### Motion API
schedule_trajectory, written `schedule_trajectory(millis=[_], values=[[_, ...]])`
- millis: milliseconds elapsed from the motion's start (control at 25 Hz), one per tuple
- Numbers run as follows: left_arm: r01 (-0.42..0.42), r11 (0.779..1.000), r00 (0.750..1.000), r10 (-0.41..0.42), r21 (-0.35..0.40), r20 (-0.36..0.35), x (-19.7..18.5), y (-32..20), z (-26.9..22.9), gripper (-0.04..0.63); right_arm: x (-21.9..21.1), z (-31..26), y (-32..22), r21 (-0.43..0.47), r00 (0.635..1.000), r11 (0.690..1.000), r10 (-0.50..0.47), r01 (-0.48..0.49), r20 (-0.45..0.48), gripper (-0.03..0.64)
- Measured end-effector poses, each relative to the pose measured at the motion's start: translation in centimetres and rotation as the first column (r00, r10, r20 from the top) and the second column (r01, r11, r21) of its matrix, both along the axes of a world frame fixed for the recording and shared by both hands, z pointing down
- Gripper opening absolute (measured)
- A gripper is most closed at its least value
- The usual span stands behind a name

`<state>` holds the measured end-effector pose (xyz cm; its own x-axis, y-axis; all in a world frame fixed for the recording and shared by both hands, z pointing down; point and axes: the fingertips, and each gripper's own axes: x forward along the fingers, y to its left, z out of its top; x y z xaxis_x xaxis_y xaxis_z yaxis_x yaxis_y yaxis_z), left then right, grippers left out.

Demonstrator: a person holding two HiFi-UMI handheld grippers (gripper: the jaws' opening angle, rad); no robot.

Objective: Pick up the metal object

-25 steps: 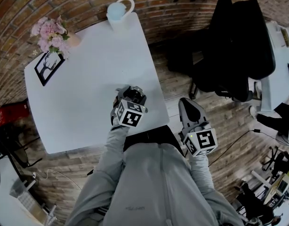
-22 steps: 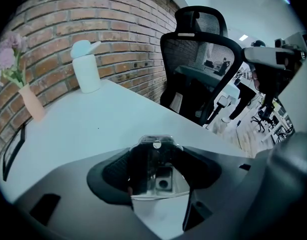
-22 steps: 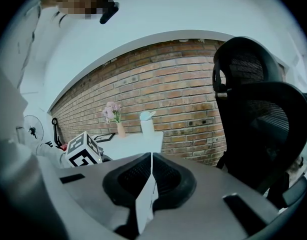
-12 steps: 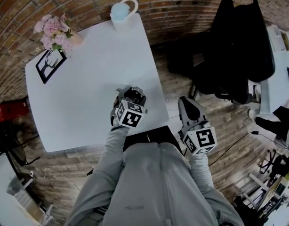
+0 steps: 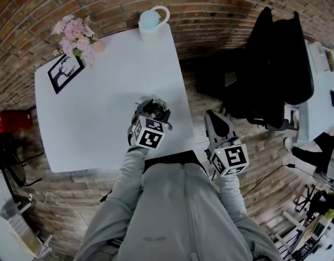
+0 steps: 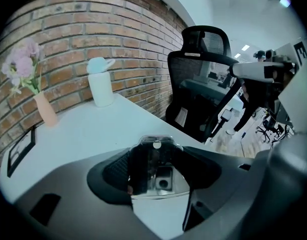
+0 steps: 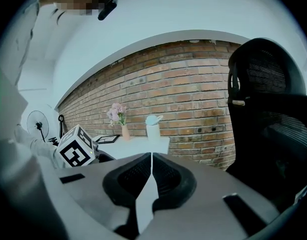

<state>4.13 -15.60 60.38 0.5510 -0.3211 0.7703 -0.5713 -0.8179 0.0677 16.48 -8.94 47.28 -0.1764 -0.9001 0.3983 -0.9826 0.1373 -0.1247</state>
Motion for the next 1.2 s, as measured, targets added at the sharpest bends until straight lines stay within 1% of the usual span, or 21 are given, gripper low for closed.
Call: schedule_trajectory(millis=[320,560,800,1000,1200], values=[[0.070,0.996,0.996,-0.066,0.058,-0.060,-0.8,-1.8,-3.7,0.307,-0.4,-1.0,-1.5,0.025,0.999,0.999,-0.033,0.033,-0.001,0.025],[0.135,0.984,0.986,-0.122,0.118,-0.112,-2.2,-3.4,-7.1,0.307,-1.2,-2.0,-2.8,0.061,0.998,0.996,-0.067,0.067,0.001,0.025],[0.198,0.964,0.971,-0.169,0.177,-0.170,-3.7,-4.4,-10.4,0.307,-2.0,-3.0,-3.8,0.093,0.995,0.990,-0.103,0.101,0.011,0.025],[0.248,0.947,0.955,-0.205,0.202,-0.215,-5.4,-4.1,-12.9,0.307,-2.7,-3.9,-4.9,0.120,0.991,0.984,-0.136,0.134,0.008,0.025],[0.313,0.922,0.932,-0.252,0.229,-0.260,-7.4,-3.5,-14.6,0.307,-3.1,-4.5,-5.7,0.141,0.986,0.976,-0.166,0.165,0.000,0.025]])
